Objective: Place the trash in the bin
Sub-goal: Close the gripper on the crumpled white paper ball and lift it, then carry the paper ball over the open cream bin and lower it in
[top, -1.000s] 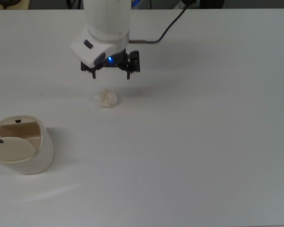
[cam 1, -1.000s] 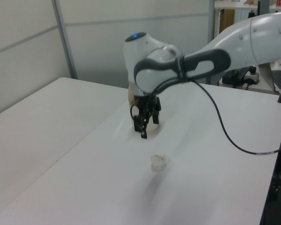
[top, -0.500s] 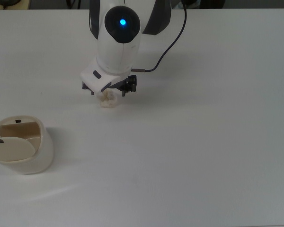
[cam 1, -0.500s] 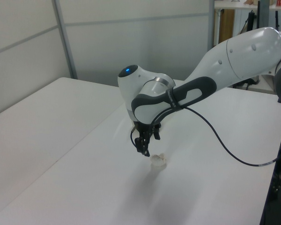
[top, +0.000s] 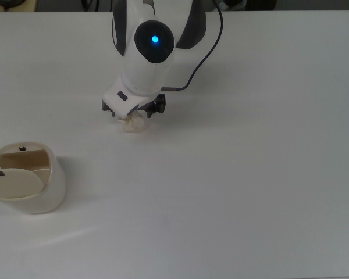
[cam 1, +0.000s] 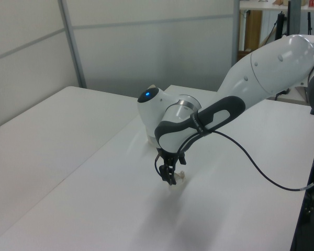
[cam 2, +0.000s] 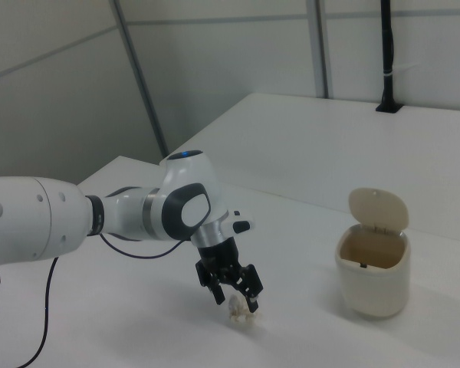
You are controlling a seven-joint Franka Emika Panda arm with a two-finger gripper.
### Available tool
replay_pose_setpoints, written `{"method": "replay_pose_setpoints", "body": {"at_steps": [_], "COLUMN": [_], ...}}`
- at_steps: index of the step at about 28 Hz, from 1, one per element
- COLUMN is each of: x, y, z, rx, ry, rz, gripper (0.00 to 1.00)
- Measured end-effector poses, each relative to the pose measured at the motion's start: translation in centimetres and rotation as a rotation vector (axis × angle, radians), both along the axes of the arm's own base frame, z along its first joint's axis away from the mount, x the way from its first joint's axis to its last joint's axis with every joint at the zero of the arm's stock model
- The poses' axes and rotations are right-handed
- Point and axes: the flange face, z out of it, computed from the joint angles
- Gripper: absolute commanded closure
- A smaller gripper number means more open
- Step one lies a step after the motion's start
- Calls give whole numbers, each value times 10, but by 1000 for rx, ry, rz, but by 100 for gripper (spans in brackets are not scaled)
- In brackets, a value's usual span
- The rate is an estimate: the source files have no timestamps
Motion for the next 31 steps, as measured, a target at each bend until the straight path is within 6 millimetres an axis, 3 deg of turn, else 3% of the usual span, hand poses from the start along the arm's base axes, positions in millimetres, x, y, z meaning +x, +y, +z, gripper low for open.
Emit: {"method": "replay_pose_setpoints", "body": {"at_steps": [2, 3, 7, 8, 9, 20, 25, 29, 31], "x": [-2, -3, -6, -7, -7, -1, 11, 26, 36], "y": [1, 1, 7, 9, 10, 11, 1, -13, -24], "z": [-5, -7, -14, -15, -16, -7, 16, 48, 73], "rx": [-13, -19, -32, -34, -36, -37, -37, -19, 10], "ry": [-6, -7, -5, -4, -3, -40, -92, -158, -209], "rz": [2, 2, 8, 10, 11, -16, -38, -78, -118], "gripper": [9, 27, 83, 95, 100, 100, 100, 100, 100]}}
